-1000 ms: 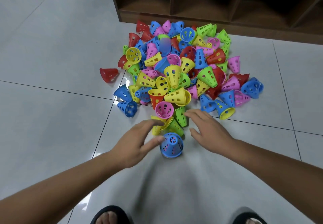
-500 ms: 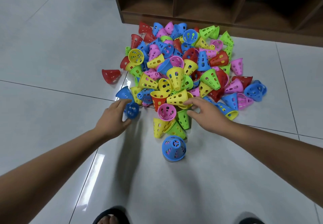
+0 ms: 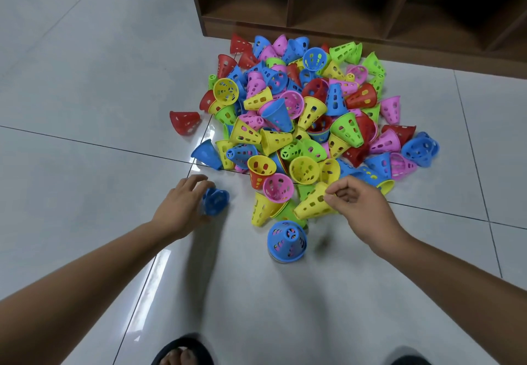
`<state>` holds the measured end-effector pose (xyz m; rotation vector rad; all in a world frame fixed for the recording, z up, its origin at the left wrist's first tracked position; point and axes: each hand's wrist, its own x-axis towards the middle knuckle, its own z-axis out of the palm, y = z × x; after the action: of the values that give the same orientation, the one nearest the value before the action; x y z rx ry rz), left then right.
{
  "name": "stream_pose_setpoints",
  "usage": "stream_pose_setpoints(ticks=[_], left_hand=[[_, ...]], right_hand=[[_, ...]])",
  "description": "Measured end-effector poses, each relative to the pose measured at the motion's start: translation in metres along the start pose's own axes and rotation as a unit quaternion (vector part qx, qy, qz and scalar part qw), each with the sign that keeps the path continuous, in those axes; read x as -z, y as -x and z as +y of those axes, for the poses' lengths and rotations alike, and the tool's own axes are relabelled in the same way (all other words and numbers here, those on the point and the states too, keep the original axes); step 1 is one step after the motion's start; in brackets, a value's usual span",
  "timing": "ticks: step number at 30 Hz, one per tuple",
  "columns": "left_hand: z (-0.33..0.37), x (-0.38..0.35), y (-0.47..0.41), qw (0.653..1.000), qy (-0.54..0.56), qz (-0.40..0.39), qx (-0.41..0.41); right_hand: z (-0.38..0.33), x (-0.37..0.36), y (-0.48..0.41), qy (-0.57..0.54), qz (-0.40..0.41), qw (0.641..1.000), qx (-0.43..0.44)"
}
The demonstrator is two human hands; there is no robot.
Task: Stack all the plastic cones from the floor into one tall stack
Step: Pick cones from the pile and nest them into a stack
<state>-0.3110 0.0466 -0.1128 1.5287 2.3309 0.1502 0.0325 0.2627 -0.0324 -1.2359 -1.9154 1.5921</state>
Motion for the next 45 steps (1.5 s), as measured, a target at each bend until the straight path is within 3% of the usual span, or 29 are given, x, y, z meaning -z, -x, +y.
stream_pose_setpoints(ticks=[5,9,16,19,25,31,33,39,45], left_hand=[[0.011,-0.010,0.011,0.989,0.124,-0.008,0.080],[0.020,-0.019,0.018,0.971,0.191,0.013,0.143],[0.033,-0.016,0.013,0.944,0.243,0.007,0.223],[0.031,-0.017,0.015,0.947,0.256,-0.001,0.196],[0.048,-0.004,0.028,0.946,0.295,0.029,0.134],[0.113,0.046,0.056,0.879,0.450,0.150,0.049],[0.132,0.060,0.067,0.873,0.461,0.162,0.001],[0.168,0.072,0.076,0.887,0.402,0.175,-0.145],[0.177,0.063,0.073,0.924,0.297,0.138,-0.196]], right_hand=[[-0.017,0.008,0.022,-0.137,-0.003,0.988,-0.072],[-0.052,0.010,0.042,-0.307,-0.063,0.944,-0.105],[-0.067,-0.009,0.071,-0.371,-0.192,0.896,-0.149],[-0.058,-0.017,0.074,-0.323,-0.194,0.912,-0.164],[-0.031,-0.022,0.069,-0.178,-0.097,0.965,-0.166],[-0.019,-0.020,0.064,-0.163,-0.099,0.968,-0.166],[-0.014,-0.019,0.061,-0.128,-0.103,0.973,-0.161],[0.005,-0.014,0.037,-0.026,-0.057,0.988,-0.139],[0.022,-0.002,0.003,0.077,-0.003,0.993,-0.091]])
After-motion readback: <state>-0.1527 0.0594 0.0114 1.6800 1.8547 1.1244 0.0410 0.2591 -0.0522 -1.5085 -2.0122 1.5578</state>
